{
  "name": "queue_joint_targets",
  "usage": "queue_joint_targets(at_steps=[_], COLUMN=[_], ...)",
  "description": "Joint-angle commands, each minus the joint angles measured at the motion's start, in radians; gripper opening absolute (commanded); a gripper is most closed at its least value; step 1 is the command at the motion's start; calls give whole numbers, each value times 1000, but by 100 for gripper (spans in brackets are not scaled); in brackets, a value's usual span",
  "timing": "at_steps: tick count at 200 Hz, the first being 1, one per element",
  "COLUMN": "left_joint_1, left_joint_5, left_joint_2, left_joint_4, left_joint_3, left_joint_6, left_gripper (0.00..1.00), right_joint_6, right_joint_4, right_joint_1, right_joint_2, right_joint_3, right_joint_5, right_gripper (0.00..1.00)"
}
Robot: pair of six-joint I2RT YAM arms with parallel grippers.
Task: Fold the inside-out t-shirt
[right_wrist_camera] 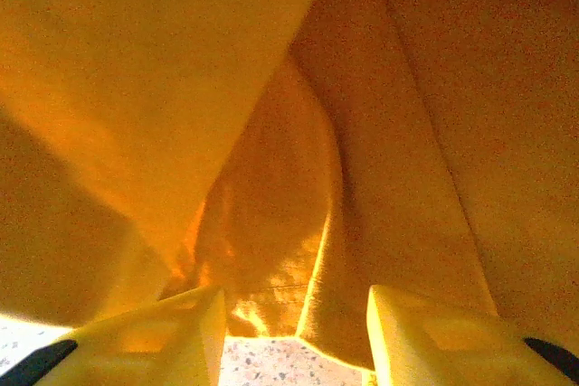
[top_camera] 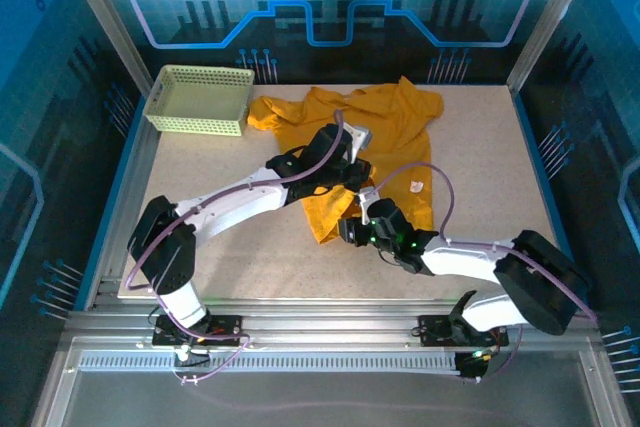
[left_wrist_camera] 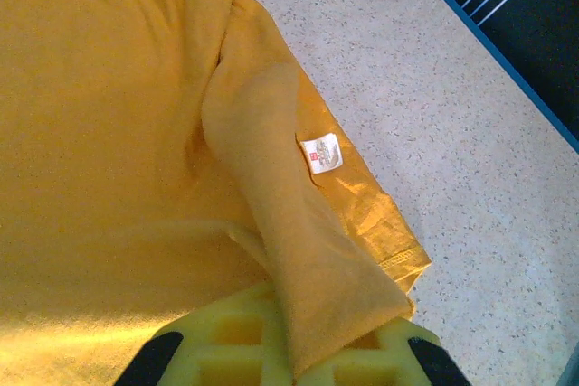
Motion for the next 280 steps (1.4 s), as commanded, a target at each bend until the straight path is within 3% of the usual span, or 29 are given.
queue_joint_targets(at_steps=[1, 61, 145, 188, 280], left_joint_1=[9, 8, -2, -53, -160], left_joint_5=[36, 91, 175, 193, 205], left_joint_2=[-56, -120, -141, -168, -179], left_joint_4=[-16, 16, 10, 28, 105], left_joint_3=[36, -8, 11, 47, 139], left_joint_6=[32, 37, -4, -51, -121], left_gripper=[0, 0, 1, 1, 0], right_joint_6=[-24, -62, 3, 87, 167], right_joint_4=[90, 167, 273, 296, 150], right_joint_1=[0, -100, -164, -251, -275], right_joint_2=[42, 146, 262, 389, 528], right_joint_3=[2, 58, 189, 308, 510], right_joint_5=[32, 6, 208, 109, 91], right_gripper=[46, 46, 59, 66, 87])
